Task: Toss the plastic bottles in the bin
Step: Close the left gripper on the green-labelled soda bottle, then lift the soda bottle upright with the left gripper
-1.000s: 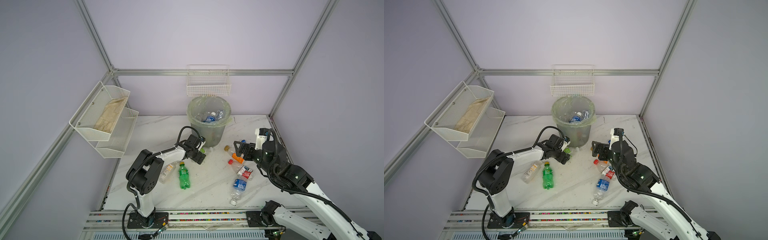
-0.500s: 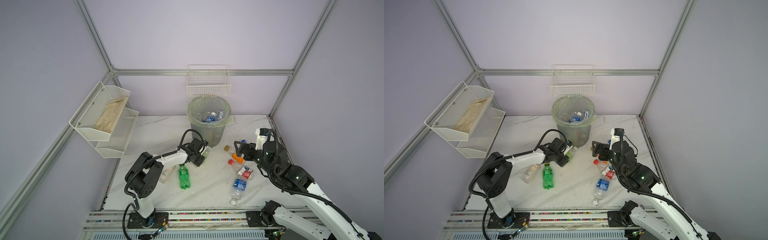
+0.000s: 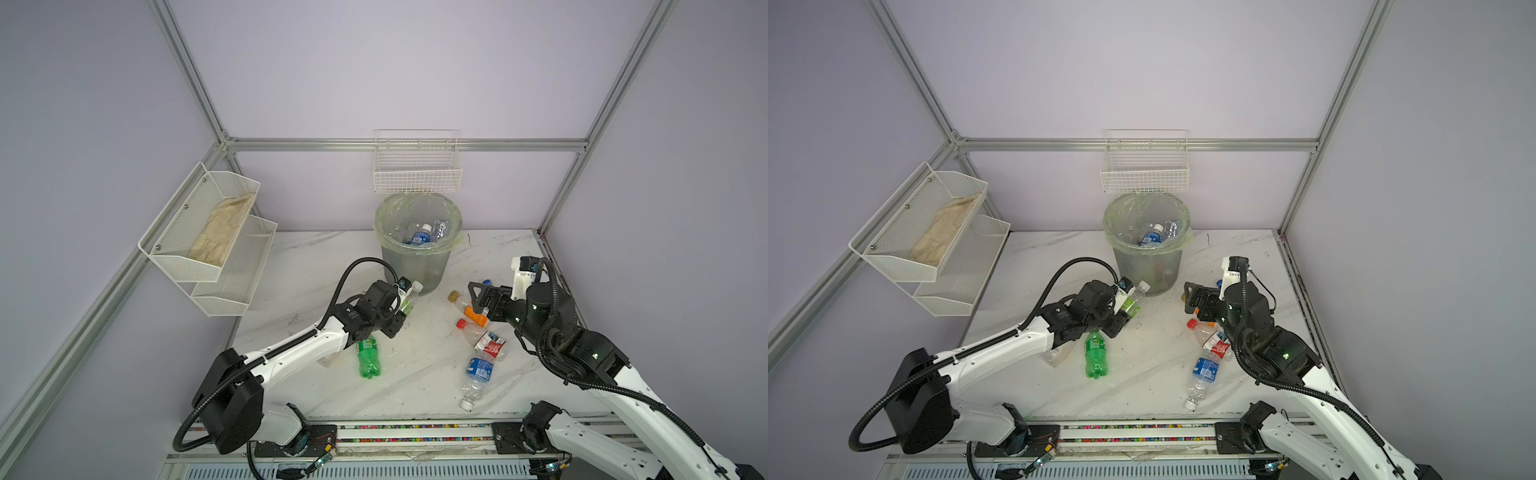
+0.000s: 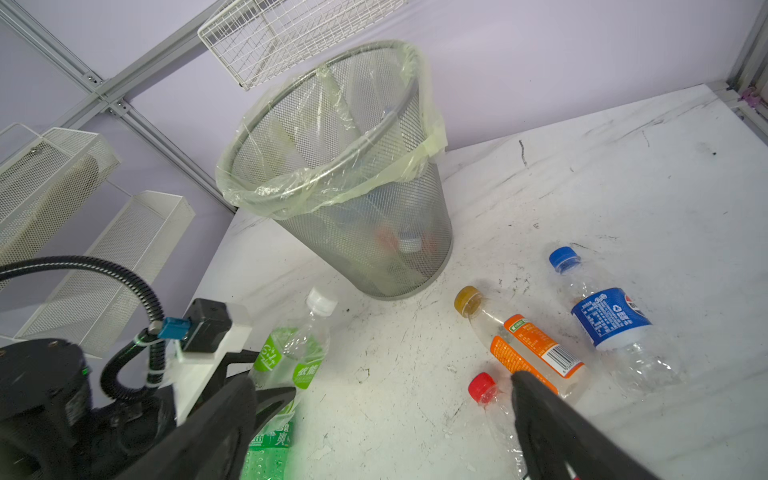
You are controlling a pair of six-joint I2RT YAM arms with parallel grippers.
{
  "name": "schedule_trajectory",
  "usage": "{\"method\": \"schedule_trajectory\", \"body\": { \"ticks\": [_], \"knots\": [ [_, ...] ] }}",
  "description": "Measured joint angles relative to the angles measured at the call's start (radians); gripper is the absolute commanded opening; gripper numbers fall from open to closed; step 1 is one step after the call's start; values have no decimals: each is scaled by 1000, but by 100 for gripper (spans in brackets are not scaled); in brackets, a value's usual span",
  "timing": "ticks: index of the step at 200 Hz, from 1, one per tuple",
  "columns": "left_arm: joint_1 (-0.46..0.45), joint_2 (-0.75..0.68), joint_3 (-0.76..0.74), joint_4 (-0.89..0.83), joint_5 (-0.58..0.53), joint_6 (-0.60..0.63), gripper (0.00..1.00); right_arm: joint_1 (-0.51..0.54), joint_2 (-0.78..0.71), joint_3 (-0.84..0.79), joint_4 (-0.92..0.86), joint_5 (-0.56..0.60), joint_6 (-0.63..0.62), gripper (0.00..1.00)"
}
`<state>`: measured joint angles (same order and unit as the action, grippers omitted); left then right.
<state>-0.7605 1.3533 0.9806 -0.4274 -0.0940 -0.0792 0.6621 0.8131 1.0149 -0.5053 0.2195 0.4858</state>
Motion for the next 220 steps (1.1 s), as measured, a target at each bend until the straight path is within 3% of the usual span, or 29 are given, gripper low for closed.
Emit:
{"method": "schedule_trajectory", "body": {
  "ticks": [44, 94, 220],
  "knots": [
    [-39, -224, -111, -18, -25, -42, 31, 0, 18, 0, 1, 0, 0, 97],
    [-45, -486, -118, -8, -79, -56, 27, 0, 19, 0, 3, -9, 1, 97],
    [-46, -788, -117, 96, -214, -42, 27, 0, -1, 0, 8, -18, 16, 97]
  ]
}}
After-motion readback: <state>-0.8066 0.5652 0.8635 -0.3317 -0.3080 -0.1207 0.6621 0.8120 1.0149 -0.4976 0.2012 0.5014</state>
